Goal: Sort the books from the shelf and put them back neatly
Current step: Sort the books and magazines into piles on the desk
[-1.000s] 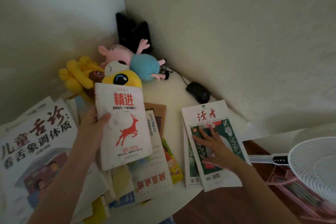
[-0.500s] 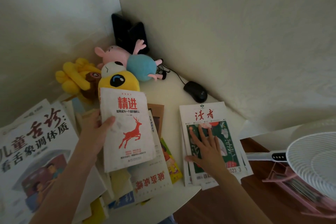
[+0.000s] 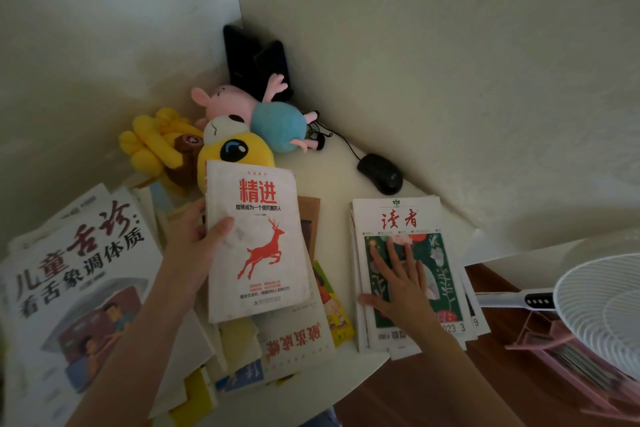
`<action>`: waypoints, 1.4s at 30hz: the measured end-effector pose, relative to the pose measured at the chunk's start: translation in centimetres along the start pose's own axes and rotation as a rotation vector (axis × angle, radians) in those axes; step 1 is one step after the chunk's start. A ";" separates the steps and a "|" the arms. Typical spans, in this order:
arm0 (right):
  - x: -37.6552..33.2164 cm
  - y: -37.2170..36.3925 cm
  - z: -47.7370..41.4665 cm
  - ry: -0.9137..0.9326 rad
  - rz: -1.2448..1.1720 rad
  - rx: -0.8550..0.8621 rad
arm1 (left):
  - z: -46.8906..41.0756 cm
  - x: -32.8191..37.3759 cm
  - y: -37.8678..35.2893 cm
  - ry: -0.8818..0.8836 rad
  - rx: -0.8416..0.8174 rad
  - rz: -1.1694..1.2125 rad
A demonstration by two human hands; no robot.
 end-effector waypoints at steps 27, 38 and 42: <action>-7.9 11.0 0.1 -0.170 -0.444 0.110 | -0.4 0.2 1.4 0.004 0.046 0.184; -5.4 9.4 2.7 0.139 -0.138 0.375 | -0.4 0.0 1.3 0.008 0.077 0.161; -4.3 3.5 3.9 0.134 0.081 -0.127 | 0.0 -0.1 0.8 -0.038 0.094 0.085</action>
Point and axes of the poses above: each hand's wrist, its own z-axis away from the middle knuckle, its own y-axis out of the back of the hand, x = y × z, the point moved 4 cm from there along -z, towards the middle knuckle, and after that the axes turned 3 degrees about x, right-handed, at the moved point
